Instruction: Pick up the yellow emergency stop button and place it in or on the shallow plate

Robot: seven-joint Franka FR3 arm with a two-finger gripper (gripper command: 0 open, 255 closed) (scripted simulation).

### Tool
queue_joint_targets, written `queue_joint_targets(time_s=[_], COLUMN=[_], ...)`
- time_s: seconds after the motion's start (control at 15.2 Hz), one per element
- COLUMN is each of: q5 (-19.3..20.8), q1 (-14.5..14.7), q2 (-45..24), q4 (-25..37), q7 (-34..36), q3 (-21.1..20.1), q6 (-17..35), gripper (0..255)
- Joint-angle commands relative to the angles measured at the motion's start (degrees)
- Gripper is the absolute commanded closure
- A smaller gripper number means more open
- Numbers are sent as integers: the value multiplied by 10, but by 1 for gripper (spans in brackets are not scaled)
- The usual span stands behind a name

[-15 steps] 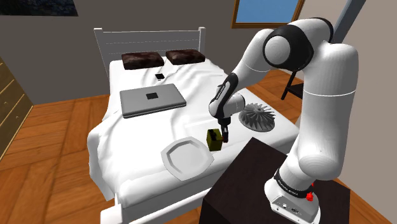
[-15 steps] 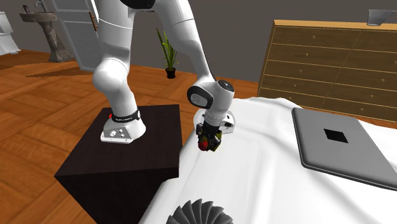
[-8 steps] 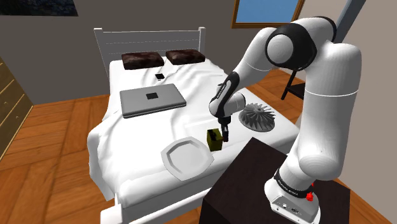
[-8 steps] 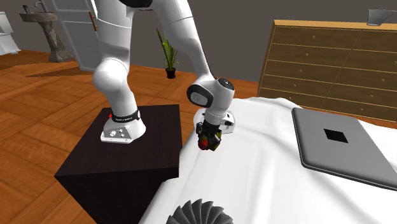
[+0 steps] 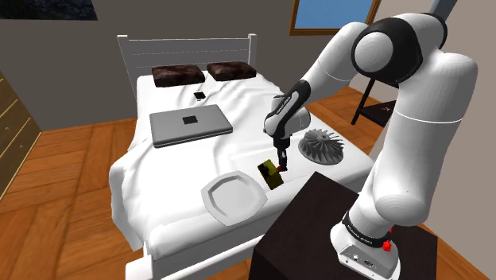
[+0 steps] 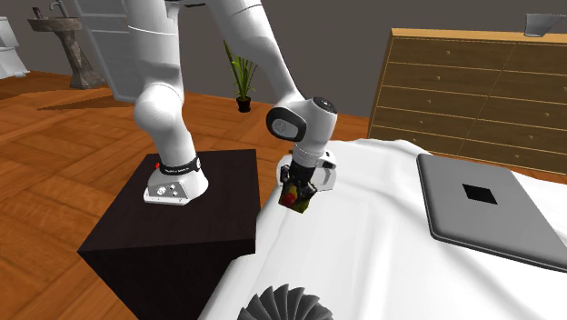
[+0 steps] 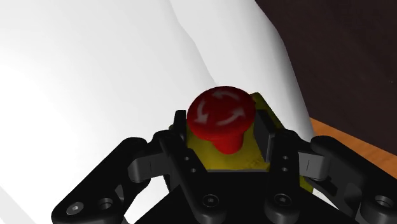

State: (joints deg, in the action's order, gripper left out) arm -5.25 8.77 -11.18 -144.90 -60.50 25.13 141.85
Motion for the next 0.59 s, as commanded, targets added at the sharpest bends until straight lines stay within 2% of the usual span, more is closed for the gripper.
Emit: queue_joint_targets(time_s=[0.0,0.4,0.53], q5=[14,51,41], q1=[3,8,25], q2=[19,71,71], q4=[-1,0,3], q7=[9,35,61], q3=[6,16,0], q6=[-16,-64,-67], gripper=[255,255,255])
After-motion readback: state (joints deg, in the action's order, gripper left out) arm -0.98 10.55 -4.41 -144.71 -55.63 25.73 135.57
